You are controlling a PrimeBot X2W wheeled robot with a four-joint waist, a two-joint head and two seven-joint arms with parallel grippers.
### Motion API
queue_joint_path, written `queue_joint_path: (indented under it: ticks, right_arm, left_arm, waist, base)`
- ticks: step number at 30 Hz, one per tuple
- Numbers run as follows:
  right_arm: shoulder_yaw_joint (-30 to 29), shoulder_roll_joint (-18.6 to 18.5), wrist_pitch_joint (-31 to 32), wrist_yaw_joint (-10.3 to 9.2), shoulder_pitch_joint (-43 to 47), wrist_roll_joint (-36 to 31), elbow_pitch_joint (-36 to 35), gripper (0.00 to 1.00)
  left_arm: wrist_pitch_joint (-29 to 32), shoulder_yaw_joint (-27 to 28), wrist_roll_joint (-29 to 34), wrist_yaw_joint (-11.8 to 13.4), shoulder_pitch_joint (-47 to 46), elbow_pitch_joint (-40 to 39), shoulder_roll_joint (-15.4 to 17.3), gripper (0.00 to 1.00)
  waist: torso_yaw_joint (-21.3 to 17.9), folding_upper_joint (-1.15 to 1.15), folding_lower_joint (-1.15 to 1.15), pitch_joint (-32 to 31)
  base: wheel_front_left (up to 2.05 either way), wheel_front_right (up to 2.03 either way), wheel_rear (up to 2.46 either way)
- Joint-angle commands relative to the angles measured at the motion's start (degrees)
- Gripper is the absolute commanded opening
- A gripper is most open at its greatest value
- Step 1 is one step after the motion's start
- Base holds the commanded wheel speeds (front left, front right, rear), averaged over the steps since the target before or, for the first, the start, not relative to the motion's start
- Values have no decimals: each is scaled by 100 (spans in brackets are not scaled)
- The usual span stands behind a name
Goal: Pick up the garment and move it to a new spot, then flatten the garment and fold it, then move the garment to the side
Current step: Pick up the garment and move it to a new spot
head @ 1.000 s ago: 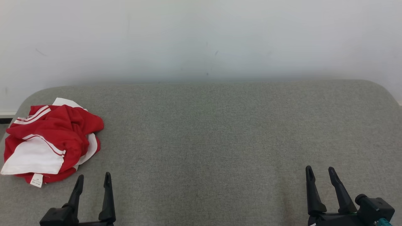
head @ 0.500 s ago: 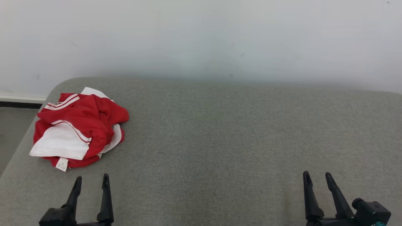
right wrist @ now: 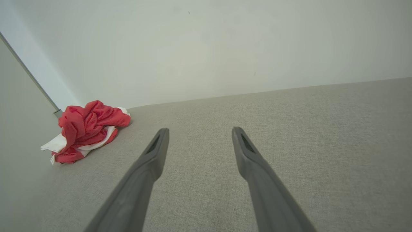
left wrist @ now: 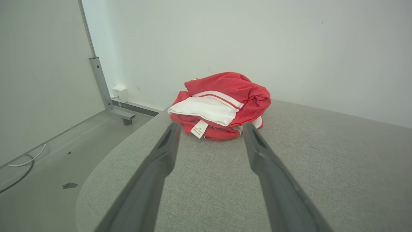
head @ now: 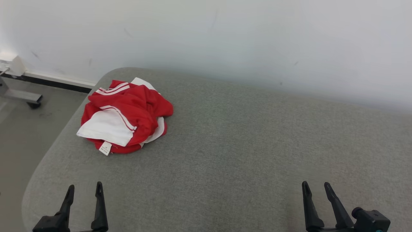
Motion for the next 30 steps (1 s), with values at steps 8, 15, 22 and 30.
queue_joint_path:
  ticks: [8, 15, 22, 30]
  right_arm:
    - [79, -11, -68, -12, -2, 77, 90, 100]
    - [135, -10, -84, -12, -62, 86, 131, 100]
    - [240, -12, -52, -12, -202, 46, 193, 100]
    - [211, -12, -70, -12, -263, 6, 237, 100]
  left_arm:
    - [-50, 16, -49, 42, 60, 16, 59, 100]
    - [-46, 28, -84, 101, 120, -40, 85, 100]
    - [-113, 130, -176, 196, 222, -103, 106, 100]
    - [-158, 119, -212, 226, 142, -15, 120, 100]
  waist:
    - [744, 0, 0, -49]
    - [1061, 0, 0, -17]
    - [1111, 0, 0, 42]
    - [1100, 0, 0, 86]
  base:
    - [0, 0, 0]
    - [0, 0, 0]
    - [0, 0, 0]
    - [0, 0, 0]
